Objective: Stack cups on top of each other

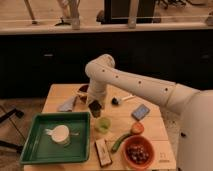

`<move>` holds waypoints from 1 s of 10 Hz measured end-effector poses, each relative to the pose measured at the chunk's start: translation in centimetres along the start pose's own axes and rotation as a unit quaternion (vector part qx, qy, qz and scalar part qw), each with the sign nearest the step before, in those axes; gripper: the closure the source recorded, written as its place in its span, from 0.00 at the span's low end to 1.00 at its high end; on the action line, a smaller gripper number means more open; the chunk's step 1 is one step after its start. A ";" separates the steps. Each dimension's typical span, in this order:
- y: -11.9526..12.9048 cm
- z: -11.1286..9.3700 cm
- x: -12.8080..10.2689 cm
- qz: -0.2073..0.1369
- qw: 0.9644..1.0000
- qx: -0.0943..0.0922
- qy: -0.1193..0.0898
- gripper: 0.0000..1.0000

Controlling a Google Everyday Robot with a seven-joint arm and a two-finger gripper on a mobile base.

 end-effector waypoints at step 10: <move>2.3 0.0 -2.1 0.036 0.999 0.018 0.006 1.00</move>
